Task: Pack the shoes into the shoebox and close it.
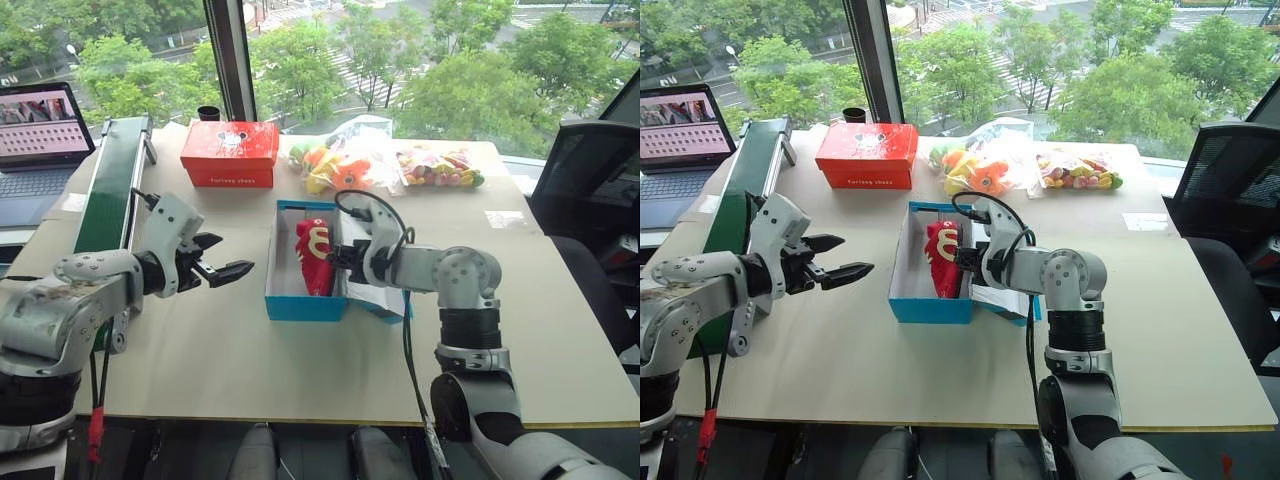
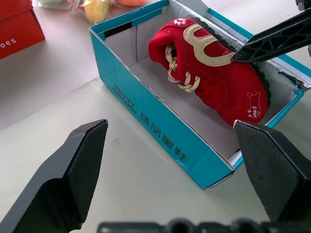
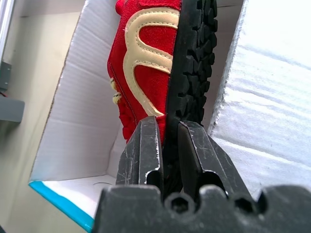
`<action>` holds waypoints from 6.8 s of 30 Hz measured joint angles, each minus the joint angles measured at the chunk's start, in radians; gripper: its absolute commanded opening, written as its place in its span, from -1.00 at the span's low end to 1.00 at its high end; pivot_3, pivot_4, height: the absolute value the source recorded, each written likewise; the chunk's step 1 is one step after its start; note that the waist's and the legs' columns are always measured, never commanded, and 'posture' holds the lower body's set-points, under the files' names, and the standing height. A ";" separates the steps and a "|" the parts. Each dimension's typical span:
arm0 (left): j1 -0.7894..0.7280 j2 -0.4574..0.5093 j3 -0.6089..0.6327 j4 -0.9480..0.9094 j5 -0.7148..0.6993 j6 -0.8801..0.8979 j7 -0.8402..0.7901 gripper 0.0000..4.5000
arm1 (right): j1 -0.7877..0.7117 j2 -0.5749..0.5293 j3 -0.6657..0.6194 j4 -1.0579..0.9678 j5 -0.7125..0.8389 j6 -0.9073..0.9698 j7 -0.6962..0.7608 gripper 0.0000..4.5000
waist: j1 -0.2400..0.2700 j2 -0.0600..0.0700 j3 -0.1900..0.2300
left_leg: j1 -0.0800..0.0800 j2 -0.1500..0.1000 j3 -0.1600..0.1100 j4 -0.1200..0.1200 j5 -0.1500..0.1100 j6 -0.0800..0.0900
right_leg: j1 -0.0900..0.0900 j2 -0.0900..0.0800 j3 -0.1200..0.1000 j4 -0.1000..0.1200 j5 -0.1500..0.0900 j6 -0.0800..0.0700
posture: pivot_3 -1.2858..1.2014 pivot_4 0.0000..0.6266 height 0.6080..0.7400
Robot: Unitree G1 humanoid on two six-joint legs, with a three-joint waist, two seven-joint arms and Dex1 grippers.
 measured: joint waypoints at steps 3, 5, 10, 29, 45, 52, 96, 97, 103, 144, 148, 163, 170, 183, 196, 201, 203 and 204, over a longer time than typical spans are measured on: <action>-0.003 -0.006 -0.001 -0.001 -0.003 0.001 0.004 1.00 | 0.000 0.002 0.029 0.014 -0.053 -0.042 0.001 -0.06 | 0.000 0.000 0.000 | 0.000 0.000 0.000 0.000 0.000 0.000 | 0.000 0.000 0.000 0.000 0.000 0.000 | 0.03 -0.52 0.99; -0.003 -0.006 -0.001 -0.001 -0.003 0.001 0.006 1.00 | 0.000 0.002 0.030 0.031 -0.080 -0.057 0.005 0.22 | 0.000 0.000 0.000 | 0.000 0.000 0.000 0.000 0.000 0.000 | 0.000 0.000 0.000 0.000 0.000 0.000 | 0.03 -0.52 0.99; -0.003 -0.006 -0.001 -0.001 -0.002 0.000 0.009 1.00 | -0.001 0.002 0.046 0.029 -0.123 -0.086 0.037 0.98 | 0.000 0.000 0.000 | 0.000 0.000 0.000 0.000 0.000 0.000 | 0.000 0.000 0.000 0.000 0.000 0.000 | 0.03 -0.52 0.99; 0.007 0.000 0.006 0.002 0.036 -0.007 0.033 1.00 | -0.086 -0.054 0.229 -0.035 -0.277 -0.406 0.301 0.98 | -0.002 0.000 0.000 | 0.000 0.000 0.000 0.000 0.000 0.000 | 0.000 0.000 0.000 0.000 0.000 0.000 | 0.03 -0.52 0.99; 0.127 -0.088 0.177 0.073 0.225 -0.073 0.308 1.00 | -0.074 -0.287 0.150 -0.201 0.039 -0.431 0.878 0.98 | 0.001 0.000 0.000 | 0.001 0.000 0.000 0.000 0.000 0.000 | 0.001 0.000 0.000 0.000 0.000 0.000 | 0.03 -0.52 0.99; 0.202 -0.208 0.245 0.152 0.320 -0.152 0.460 1.00 | -0.005 -0.263 0.192 -0.201 0.050 -0.454 0.941 0.98 | 0.001 0.000 0.000 | 0.003 0.000 0.000 0.002 0.000 0.000 | 0.001 0.000 0.000 0.003 0.000 0.000 | 0.03 -0.52 0.99; -0.332 -0.061 0.212 1.510 0.501 -1.070 0.332 1.00 | 0.087 -0.111 0.346 -0.112 -0.282 -0.750 0.797 0.98 | 0.003 -0.002 -0.001 | 0.004 0.000 -0.002 0.000 0.002 -0.003 | 0.001 0.000 -0.004 0.005 0.000 0.000 | 0.03 -0.52 0.99; -0.332 -0.061 0.212 1.517 0.501 -1.076 0.331 1.00 | 0.087 -0.112 0.346 -0.115 -0.281 -0.750 0.797 0.98 | 0.003 -0.002 -0.001 | 0.004 0.000 -0.002 0.000 0.002 -0.003 | 0.001 0.000 -0.004 0.005 0.000 0.000 | 0.03 -0.52 0.99; -0.335 -0.061 0.199 1.536 0.500 -1.101 0.316 1.00 | 0.087 -0.117 0.345 -0.132 -0.281 -0.742 0.800 0.98 | 0.003 -0.002 -0.001 | 0.004 0.000 -0.002 0.000 0.002 -0.003 | 0.001 0.000 -0.004 0.006 0.000 0.000 | 0.03 -0.52 0.99; -0.106 -0.503 0.066 0.181 -0.134 -0.272 0.189 0.09 | -0.071 0.071 -0.146 -0.064 0.298 -0.294 0.392 1.00 | -0.020 -0.002 -0.001 | 0.003 0.000 -0.007 0.000 0.006 -0.003 | 0.003 0.001 -0.006 0.007 0.001 -0.002 | 0.03 -0.52 0.99; -0.107 -0.499 0.061 0.173 -0.135 -0.264 0.189 0.09 | -0.063 0.036 -0.151 -0.058 0.350 -0.277 0.392 1.00 | -0.019 -0.002 -0.001 | 0.002 0.000 -0.007 0.000 0.006 -0.003 | 0.003 0.001 -0.006 0.006 0.001 -0.002 | 0.03 -0.52 0.99; -0.103 -0.486 0.013 0.128 -0.168 -0.228 0.177 0.09 | -0.004 -0.144 -0.161 -0.098 0.531 -0.181 0.423 1.00 | -0.016 -0.002 -0.001 | 0.001 0.000 -0.007 0.000 0.006 -0.003 | 0.003 0.001 -0.006 0.005 0.001 -0.001 | 0.03 -0.52 0.99; -0.103 -0.427 0.021 0.053 -0.213 -0.204 0.148 0.09 | 0.053 -0.311 -0.140 -0.073 0.468 -0.175 0.460 1.00 | -0.008 -0.002 -0.001 | 0.000 -0.001 -0.006 0.000 0.006 -0.003 | 0.002 0.001 -0.006 0.004 0.001 -0.001 | 0.03 -0.52 0.99; -0.100 -0.358 0.073 0.039 -0.248 -0.205 0.140 0.09 | 0.058 -0.276 -0.133 -0.069 0.458 -0.177 0.497 1.00 | 0.000 0.000 0.000 | 0.000 0.000 -0.006 0.000 0.006 -0.003 | 0.002 0.001 -0.005 0.003 0.001 -0.001 | 0.03 -0.52 0.99; -0.100 -0.438 0.041 0.017 -0.247 -0.209 0.209 0.09 | -0.048 -0.058 -0.156 -0.105 0.547 -0.224 0.311 0.77 | 0.003 0.000 0.001 | 0.000 0.000 -0.006 0.000 0.006 -0.003 | 0.002 0.001 -0.005 0.004 0.001 -0.001 | 0.03 -0.52 0.99; -0.100 -0.442 0.039 0.017 -0.246 -0.210 0.218 0.09 | -0.049 -0.049 -0.166 -0.063 0.545 -0.239 0.282 0.05 | 0.003 0.000 0.001 | 0.000 0.000 -0.006 0.000 0.006 -0.003 | 0.002 0.001 -0.005 0.003 0.001 -0.001 | 0.03 -0.52 0.99; -0.100 -0.440 0.039 0.017 -0.246 -0.210 0.218 0.09 | -0.052 -0.049 -0.166 -0.055 0.544 -0.243 0.274 -0.22 | 0.003 0.000 0.001 | 0.000 0.000 -0.006 0.000 0.006 -0.003 | 0.002 0.001 -0.005 0.003 0.001 -0.001 | 0.03 -0.52 0.99; -0.100 -0.439 0.040 0.017 -0.246 -0.210 0.220 0.29 | -0.055 -0.048 -0.166 -0.050 0.543 -0.244 0.273 -0.40 | 0.003 0.000 0.001 | 0.000 0.000 -0.006 0.000 0.006 -0.003 | 0.002 0.001 -0.005 0.003 0.001 -0.001 | 0.03 -0.52 0.99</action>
